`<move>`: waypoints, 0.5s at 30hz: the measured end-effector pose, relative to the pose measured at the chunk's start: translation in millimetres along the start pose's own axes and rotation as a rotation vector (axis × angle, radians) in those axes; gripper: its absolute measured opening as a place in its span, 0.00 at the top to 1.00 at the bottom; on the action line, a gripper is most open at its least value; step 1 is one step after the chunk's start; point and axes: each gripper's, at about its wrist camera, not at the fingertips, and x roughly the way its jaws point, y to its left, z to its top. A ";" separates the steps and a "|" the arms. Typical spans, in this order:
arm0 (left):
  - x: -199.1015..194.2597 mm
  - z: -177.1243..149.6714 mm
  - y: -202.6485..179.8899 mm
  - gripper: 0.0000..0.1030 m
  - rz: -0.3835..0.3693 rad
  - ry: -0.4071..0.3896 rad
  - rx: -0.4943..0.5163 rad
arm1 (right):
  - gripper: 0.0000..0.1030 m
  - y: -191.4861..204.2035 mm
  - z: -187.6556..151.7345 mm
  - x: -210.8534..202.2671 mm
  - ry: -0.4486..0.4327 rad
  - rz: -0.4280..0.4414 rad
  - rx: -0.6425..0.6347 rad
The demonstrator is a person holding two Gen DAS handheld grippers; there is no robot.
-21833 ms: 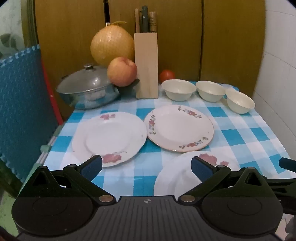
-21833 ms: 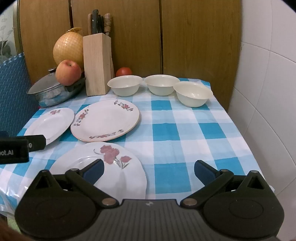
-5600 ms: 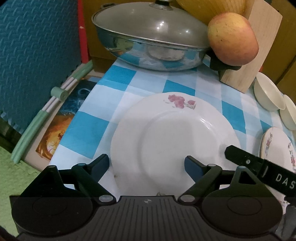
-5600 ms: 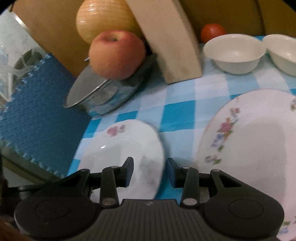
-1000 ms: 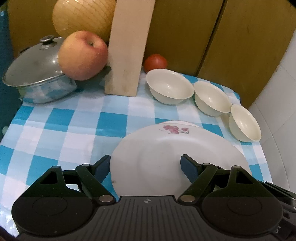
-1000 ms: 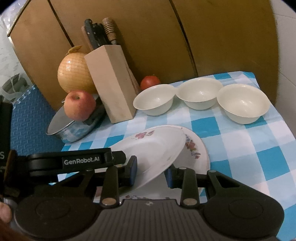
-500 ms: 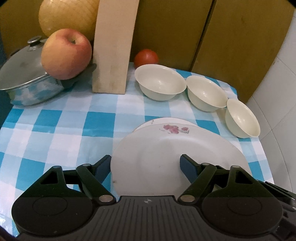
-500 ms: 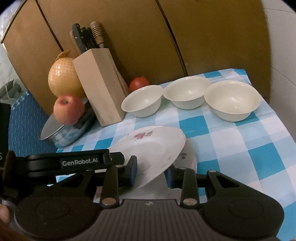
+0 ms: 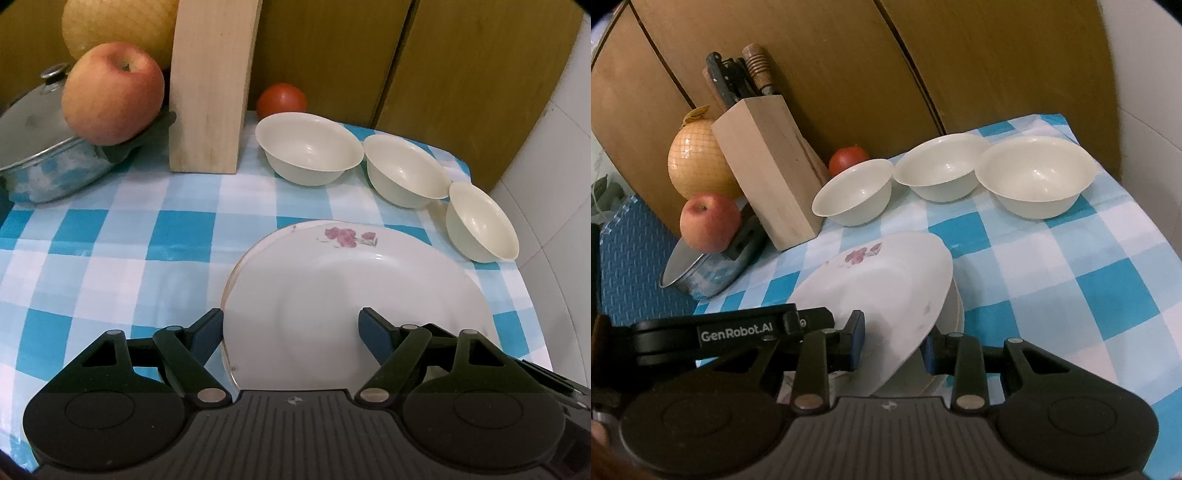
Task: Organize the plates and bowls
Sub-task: 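Carry the red-flower plate with the right gripper onto the floral plate stack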
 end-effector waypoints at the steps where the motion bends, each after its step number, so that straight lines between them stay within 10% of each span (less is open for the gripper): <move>1: 0.0 -0.5 -0.5 0.19 0.001 0.000 0.003 | 0.70 -0.8 -0.7 0.1 0.007 -0.001 0.008; 15: -4.4 -2.2 -6.7 0.20 -0.038 -0.004 0.019 | 0.66 1.8 -4.9 -4.0 0.071 -0.112 -0.069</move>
